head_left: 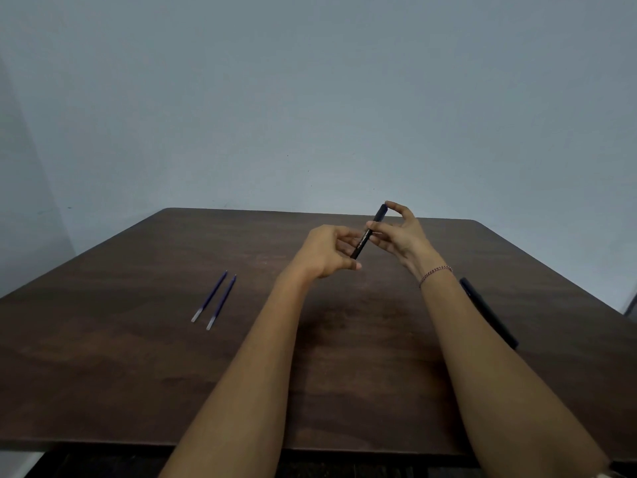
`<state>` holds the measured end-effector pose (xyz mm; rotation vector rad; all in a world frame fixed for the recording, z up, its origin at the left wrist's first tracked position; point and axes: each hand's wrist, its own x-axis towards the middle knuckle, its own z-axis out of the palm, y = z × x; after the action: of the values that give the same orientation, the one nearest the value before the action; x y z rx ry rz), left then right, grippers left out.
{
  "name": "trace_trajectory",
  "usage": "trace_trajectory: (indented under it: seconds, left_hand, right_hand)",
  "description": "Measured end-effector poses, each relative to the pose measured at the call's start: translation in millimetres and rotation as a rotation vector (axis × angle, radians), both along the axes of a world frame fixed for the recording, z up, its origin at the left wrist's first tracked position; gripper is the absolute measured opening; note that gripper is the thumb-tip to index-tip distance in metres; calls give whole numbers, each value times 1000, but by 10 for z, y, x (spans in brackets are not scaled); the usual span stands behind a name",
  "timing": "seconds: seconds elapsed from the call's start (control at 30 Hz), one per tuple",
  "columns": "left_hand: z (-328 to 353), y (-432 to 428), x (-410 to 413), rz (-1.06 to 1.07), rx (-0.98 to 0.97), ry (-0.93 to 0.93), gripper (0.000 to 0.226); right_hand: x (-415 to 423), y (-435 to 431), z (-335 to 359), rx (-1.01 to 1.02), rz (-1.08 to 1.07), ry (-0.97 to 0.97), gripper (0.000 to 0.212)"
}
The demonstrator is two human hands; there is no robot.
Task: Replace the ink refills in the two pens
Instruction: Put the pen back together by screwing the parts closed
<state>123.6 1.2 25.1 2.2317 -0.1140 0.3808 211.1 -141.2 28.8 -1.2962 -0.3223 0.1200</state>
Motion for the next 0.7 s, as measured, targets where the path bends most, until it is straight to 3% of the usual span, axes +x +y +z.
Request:
trace_trajectory:
  seconds: [0.13,0.4,0.7]
  left_hand:
    - [7,-33,-11,-30,57,-19,53]
    - [-16,-41,-7,-107,-27,-21,56]
    - [-56,-60,8,-115,4,19,69]
  right_hand:
    - [49,-68,0,2,-8,57,56]
    - [57,-22,-13,-124,44,42,53]
    - [21,-36,5,-109,56,14,56]
